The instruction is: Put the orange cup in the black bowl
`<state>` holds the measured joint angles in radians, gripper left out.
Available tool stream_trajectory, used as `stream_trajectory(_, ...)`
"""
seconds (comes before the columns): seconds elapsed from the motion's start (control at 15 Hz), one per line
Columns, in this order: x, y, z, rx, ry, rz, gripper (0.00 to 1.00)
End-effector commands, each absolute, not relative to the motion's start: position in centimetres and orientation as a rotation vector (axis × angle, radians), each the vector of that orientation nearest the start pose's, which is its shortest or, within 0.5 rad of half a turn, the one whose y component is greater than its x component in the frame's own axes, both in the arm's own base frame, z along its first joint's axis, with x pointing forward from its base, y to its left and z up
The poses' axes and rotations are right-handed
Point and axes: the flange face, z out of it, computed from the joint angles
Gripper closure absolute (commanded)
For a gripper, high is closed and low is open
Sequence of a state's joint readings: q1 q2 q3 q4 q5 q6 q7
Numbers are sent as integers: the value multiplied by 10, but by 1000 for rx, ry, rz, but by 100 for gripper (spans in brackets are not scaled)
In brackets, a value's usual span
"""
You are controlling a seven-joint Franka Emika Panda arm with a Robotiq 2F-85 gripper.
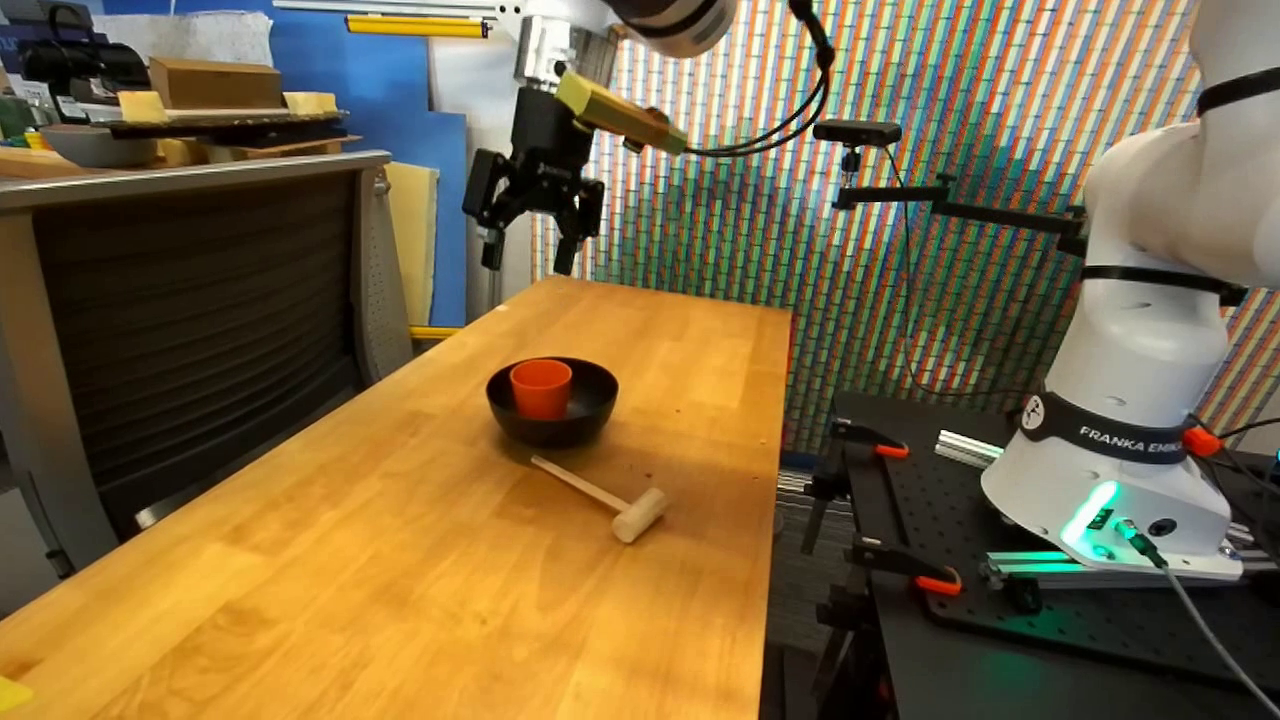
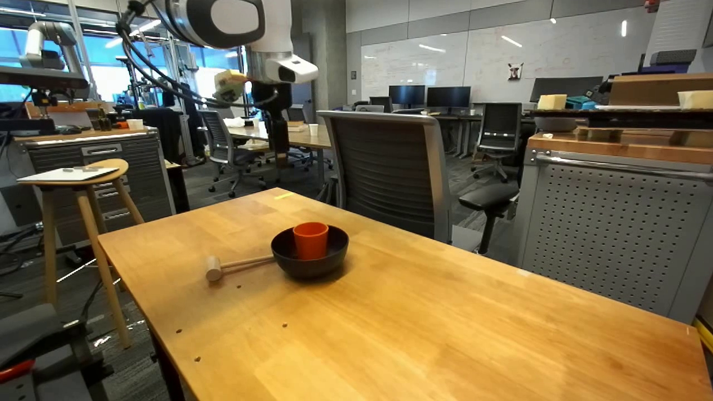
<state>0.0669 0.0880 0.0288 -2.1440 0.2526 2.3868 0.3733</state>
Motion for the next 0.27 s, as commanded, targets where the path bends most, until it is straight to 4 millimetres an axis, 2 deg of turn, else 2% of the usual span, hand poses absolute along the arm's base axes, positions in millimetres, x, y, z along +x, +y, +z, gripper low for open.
stream_trajectory(0.0,501,63,433,-2941,386,-188,0)
stream_trajectory(0.07,485,64,446,-2955,307,-182,0)
stream_trajectory(0.13,523,65,422,-2921,441,-166,1)
stream_trajectory(0.2,510,66,434,-2930,391,-165,1)
